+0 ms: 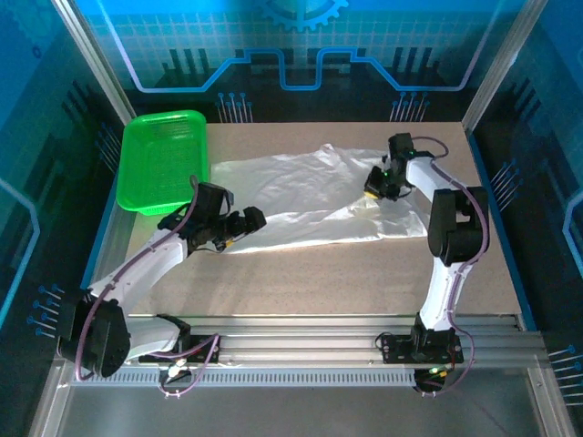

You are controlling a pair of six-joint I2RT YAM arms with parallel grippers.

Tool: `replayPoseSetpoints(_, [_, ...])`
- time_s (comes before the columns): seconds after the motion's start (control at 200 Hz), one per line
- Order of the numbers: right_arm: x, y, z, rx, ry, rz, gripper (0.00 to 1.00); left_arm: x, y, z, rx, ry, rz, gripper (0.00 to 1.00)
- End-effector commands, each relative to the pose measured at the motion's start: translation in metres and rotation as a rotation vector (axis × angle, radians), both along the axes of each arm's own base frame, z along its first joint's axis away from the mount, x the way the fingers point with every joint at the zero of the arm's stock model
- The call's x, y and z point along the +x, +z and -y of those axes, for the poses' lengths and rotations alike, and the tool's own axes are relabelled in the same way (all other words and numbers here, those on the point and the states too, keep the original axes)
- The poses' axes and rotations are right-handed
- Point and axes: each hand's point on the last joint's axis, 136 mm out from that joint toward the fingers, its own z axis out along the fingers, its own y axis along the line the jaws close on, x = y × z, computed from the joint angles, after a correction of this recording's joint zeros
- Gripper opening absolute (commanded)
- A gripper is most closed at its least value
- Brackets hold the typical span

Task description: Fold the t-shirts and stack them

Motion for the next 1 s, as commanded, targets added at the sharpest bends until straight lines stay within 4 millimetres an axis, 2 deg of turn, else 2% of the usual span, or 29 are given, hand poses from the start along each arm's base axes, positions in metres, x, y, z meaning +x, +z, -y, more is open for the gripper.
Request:
replayPoseSetpoints(0.0, [0.039, 0.022, -0.043, 0.156, 0.082, 0.085, 0.22, -0.012, -0.017, -0.008, 0.051, 0.008, -0.049, 0.95])
replayPoseSetpoints(0.05, [0.049, 0.030, -0.055, 0.214, 0.123, 0.095, 0.39, -0.012, -0.022, -0.009, 0.058, 0.020, -0.073, 0.95])
replayPoseSetpoints(0.125, [0.045, 0.047, -0.054, 0.205, 0.165, 0.118, 0.54, -0.010, -0.023, -0.007, 0.053, 0.027, -0.082, 0.95])
replayPoseSetpoints(0.18, [0.032, 0.067, -0.044, 0.163, 0.176, 0.168, 0.63, -0.005, -0.019, -0.007, 0.049, 0.038, -0.071, 0.95])
replayPoseSetpoints(0.265, [-0.005, 0.087, -0.020, 0.076, 0.177, 0.156, 0.66, 0.001, -0.016, -0.010, 0.066, 0.070, -0.072, 0.95])
replayPoseSetpoints(0.315, [-0.033, 0.084, -0.003, -0.015, 0.165, 0.098, 0.66, 0.005, -0.018, -0.011, 0.076, 0.081, -0.079, 0.95])
replayPoseSetpoints(0.375, [-0.064, 0.067, 0.012, -0.073, 0.134, 0.024, 0.65, 0.009, -0.024, -0.013, 0.099, 0.099, -0.108, 0.94])
replayPoseSetpoints(0.47, [-0.084, 0.038, 0.015, -0.020, 0.094, -0.013, 0.62, 0.020, -0.033, -0.011, 0.117, 0.104, -0.128, 0.90])
replayPoseSetpoints(0.585, [-0.068, 0.019, 0.001, 0.052, 0.090, 0.013, 0.62, 0.037, -0.030, -0.006, 0.126, 0.089, -0.104, 0.89])
replayPoseSetpoints(0.72, [-0.039, 0.008, -0.017, -0.044, 0.183, 0.011, 0.61, 0.047, -0.030, -0.003, 0.160, 0.037, -0.078, 0.89])
replayPoseSetpoints(0.82, [-0.019, 0.000, -0.011, -0.150, 0.202, -0.004, 0.60, 0.047, -0.029, 0.000, 0.153, 0.001, -0.064, 0.90])
replayPoseSetpoints(0.995, [0.000, -0.014, 0.002, -0.272, 0.228, -0.042, 0.58, 0.038, -0.029, 0.001, 0.133, -0.013, -0.057, 0.90])
